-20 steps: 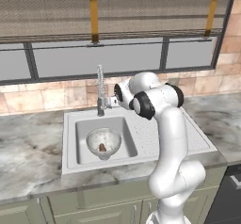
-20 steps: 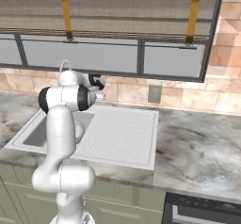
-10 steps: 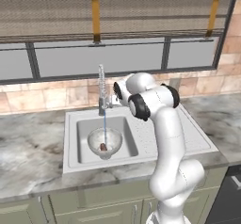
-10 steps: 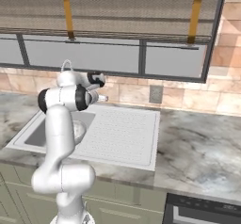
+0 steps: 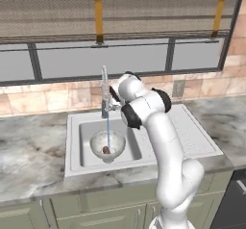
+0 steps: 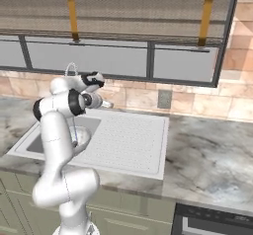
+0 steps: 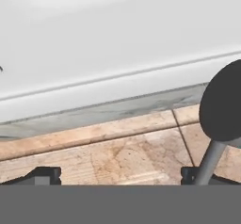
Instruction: Pick the potato from the cabinet and place it in the bowl. Then pick the bowl and place it in the sink. Then turn on the sink facuet.
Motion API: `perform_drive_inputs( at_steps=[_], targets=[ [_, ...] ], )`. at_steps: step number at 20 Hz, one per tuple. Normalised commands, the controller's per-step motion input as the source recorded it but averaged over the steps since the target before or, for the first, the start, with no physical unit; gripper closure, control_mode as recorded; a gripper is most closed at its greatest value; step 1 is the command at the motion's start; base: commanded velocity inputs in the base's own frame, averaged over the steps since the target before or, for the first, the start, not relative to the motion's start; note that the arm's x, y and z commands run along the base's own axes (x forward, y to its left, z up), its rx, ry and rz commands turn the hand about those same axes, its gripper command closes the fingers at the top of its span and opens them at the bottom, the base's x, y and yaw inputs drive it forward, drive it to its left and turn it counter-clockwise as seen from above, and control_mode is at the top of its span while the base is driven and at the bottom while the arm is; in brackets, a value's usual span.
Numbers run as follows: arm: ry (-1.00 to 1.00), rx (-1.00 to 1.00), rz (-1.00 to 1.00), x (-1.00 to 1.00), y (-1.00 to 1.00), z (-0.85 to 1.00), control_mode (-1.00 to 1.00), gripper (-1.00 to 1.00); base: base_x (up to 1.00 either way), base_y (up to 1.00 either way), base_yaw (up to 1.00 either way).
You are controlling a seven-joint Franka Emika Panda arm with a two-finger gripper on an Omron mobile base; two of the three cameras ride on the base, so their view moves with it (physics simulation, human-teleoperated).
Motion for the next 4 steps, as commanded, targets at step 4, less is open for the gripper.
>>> perform_drive_inputs(
  at_steps=[4],
  targets=[
    [0.00,0.00,-0.12,-0.27,-0.27,-0.33,-1.00,-1.00,0.00,0.00,0.00]
  ],
)
